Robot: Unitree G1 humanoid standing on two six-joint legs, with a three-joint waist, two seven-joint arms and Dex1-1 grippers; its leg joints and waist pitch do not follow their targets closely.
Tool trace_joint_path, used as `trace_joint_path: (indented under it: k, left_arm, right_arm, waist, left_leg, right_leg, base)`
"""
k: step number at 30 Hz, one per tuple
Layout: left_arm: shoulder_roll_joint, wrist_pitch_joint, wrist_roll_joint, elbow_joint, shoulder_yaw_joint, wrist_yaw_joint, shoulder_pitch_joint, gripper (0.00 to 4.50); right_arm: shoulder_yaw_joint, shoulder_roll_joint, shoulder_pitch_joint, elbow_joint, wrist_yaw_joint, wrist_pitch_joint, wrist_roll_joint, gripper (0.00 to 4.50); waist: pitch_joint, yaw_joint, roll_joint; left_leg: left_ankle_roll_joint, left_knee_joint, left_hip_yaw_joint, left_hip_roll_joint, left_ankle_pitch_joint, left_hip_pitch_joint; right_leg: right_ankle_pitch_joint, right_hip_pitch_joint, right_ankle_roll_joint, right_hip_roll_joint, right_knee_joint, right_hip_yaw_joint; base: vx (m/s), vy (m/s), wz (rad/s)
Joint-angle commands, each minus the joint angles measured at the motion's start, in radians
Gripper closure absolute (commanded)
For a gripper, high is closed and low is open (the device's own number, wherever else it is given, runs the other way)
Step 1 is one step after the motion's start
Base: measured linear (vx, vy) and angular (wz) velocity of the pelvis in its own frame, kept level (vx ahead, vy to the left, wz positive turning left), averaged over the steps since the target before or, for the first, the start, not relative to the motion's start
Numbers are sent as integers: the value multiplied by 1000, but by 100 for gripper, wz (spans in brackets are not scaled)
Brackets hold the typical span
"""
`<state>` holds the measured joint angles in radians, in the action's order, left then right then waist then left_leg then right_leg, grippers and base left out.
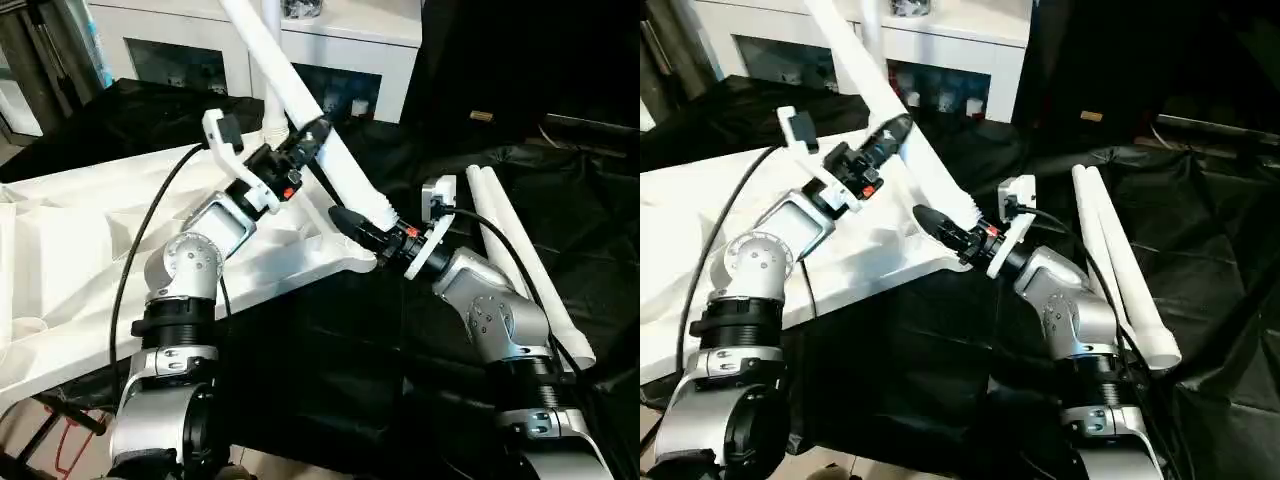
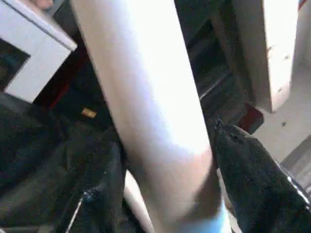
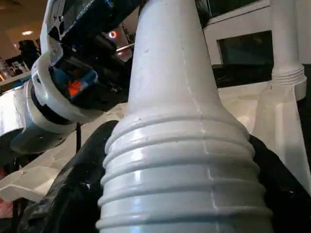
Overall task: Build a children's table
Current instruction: Insert table leg to table base
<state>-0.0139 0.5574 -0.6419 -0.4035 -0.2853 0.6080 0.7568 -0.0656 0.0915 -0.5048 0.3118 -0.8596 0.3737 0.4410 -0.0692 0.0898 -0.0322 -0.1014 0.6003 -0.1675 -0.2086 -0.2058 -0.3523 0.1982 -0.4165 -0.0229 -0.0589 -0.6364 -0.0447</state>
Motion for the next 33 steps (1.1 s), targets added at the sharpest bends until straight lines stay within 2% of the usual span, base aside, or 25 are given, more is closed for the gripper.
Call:
trace_joint_path:
  k: [1, 2, 3, 4, 5, 6, 9, 10, 11, 14, 15, 16, 18, 19, 20, 22, 24, 28, 31, 33]
  left_arm:
    - [13, -19, 9, -20, 19, -7, 42, 191]
    - [14, -22, 8, -25, 14, -9, 45, 191]
    - [14, -25, 7, -34, 8, -14, 51, 183]
    - [16, -25, 0, -41, -1, -17, 58, 192]
    - [17, -25, -7, -40, -3, -16, 60, 207]
    - [16, -26, -9, -39, -3, -16, 60, 215]
    - [18, -26, -27, -40, -16, -22, 66, 225]
    - [18, -27, -27, -40, -17, -22, 67, 225]
    - [18, -27, -27, -40, -17, -22, 67, 226]
    - [18, -43, -28, -37, -30, -33, 70, 228]
    - [18, -44, -31, -31, -32, -37, 69, 228]
    - [16, -45, -30, -27, -31, -37, 67, 229]
    - [3, -43, -23, -3, -19, -30, 53, 229]
    - [-6, -41, -17, 7, -11, -26, 47, 230]
    - [-19, -36, -12, 17, 2, -17, 40, 234]
    - [-32, -33, -6, 26, 10, -13, 32, 248]
    - [-44, -29, -3, 35, 13, -10, 27, 253]
    - [-61, -17, -8, 54, 18, 7, 16, 255]
    - [-63, -10, -13, 68, 35, 24, 8, 255]
    - [-62, -10, -13, 77, 48, 38, 6, 255]
  right_arm:
    - [27, 9, 12, -28, 0, 20, -9, 178]
    - [30, 12, 14, -31, 3, 20, -9, 178]
    - [35, 16, 18, -39, 3, 21, -11, 178]
    - [41, 22, 25, -50, 3, 23, -13, 178]
    - [42, 24, 28, -54, 3, 24, -14, 178]
    - [42, 25, 29, -56, 2, 24, -15, 178]
    - [44, 33, 33, -69, 3, 28, -15, 178]
    - [44, 34, 33, -70, 4, 29, -15, 178]
    - [44, 35, 33, -70, 4, 29, -15, 178]
    - [57, 50, 35, -84, -8, 43, -11, 178]
    - [55, 54, 36, -91, -20, 62, 7, 143]
    - [52, 55, 38, -97, -25, 74, 19, 122]
    - [37, 68, 52, -141, -59, 129, 78, 108]
    - [32, 75, 61, -162, -70, 144, 97, 102]
    - [24, 85, 71, -186, -73, 144, 106, 89]
    - [-9, 95, 75, -195, -80, 165, 148, 77]
    - [-59, 91, 60, -176, -50, 177, 178, 77]
    - [-159, 97, 17, -148, 9, 212, 250, 77]
    - [-163, 117, 6, -140, 38, 226, 246, 77]
    - [-156, 128, -7, -124, 55, 242, 233, 77]
  waist:
    - [81, 3, 29]
    - [79, 0, 23]
    - [82, 1, 22]
    - [82, 2, 25]
    - [82, 1, 23]
    - [82, 2, 29]
    - [82, 0, 25]
    - [81, -2, 17]
    - [81, 0, 20]
    - [81, 2, 19]
    - [81, 3, 23]
    - [81, 3, 22]
    - [81, 5, 8]
    - [81, 7, 12]
    - [82, 8, 4]
    - [83, 8, 5]
    - [81, 11, 7]
    - [82, 15, 9]
    - [84, 18, 12]
    - [84, 21, 11]
  left_leg:
    - [51, -59, 0, -9, -38, -1]
    - [53, -60, -1, -9, -48, -1]
    - [51, -58, -2, -6, -45, -3]
    - [50, -57, -2, -7, -42, -3]
    - [54, -57, -1, -6, -38, -3]
    - [54, -57, -1, -6, -39, -3]
    - [55, -57, -1, -5, -46, -6]
    - [58, -57, -2, -6, -45, -6]
    - [59, -57, -2, -6, -42, -5]
    - [67, -56, -3, -6, -34, -5]
    - [68, -56, -2, -6, -35, -5]
    - [68, -56, -2, -6, -36, -5]
    - [81, -57, -2, -6, -30, -7]
    - [84, -57, -1, -7, -26, -8]
    - [92, -57, 0, -10, -14, -10]
    - [97, -56, 0, -9, 0, -10]
    - [88, -56, -4, -10, -10, -6]
    - [70, -56, -4, -9, -9, -5]
    - [64, -54, -5, -7, 9, -4]
    - [63, -53, -6, -6, 16, -6]
  right_leg:
    - [-89, 81, -264, -63, 61, 41]
    - [-81, 80, -262, -61, 67, 40]
    - [-89, 85, -267, -62, 65, 42]
    - [-94, 84, -268, -62, 63, 42]
    - [-98, 84, -265, -60, 63, 41]
    - [-97, 84, -266, -61, 63, 41]
    - [-76, 86, -266, -61, 65, 40]
    - [-73, 86, -264, -60, 66, 40]
    - [-71, 86, -264, -60, 65, 41]
    - [-60, 84, -259, -61, 65, 41]
    - [-63, 83, -260, -61, 65, 41]
    - [-63, 83, -260, -60, 66, 40]
    - [-75, 88, -261, -60, 66, 40]
    - [-79, 89, -260, -61, 63, 40]
    - [-85, 89, -252, -64, 61, 40]
    - [-67, 85, -243, -64, 61, 38]
    - [-20, 78, -242, -66, 65, 40]
    - [-18, 77, -243, -63, 63, 39]
    - [-51, 78, -241, -61, 61, 39]
    - [-68, 79, -242, -61, 60, 40]
  base:
    - [0, 0, 0]
    - [0, 0, 0]
    - [0, 0, 0]
    - [0, 0, 0]
    - [0, 0, 0]
    - [0, 0, 0]
    - [0, 0, 0]
    - [0, 0, 0]
    - [0, 0, 0]
    - [0, 0, 0]
    - [0, 0, 0]
    - [0, 0, 0]
    - [0, 0, 0]
    - [0, 0, 0]
    - [0, 0, 0]
    - [0, 0, 0]
    - [0, 0, 0]
    - [0, 0, 0]
    - [0, 0, 0]
    - [0, 0, 0]
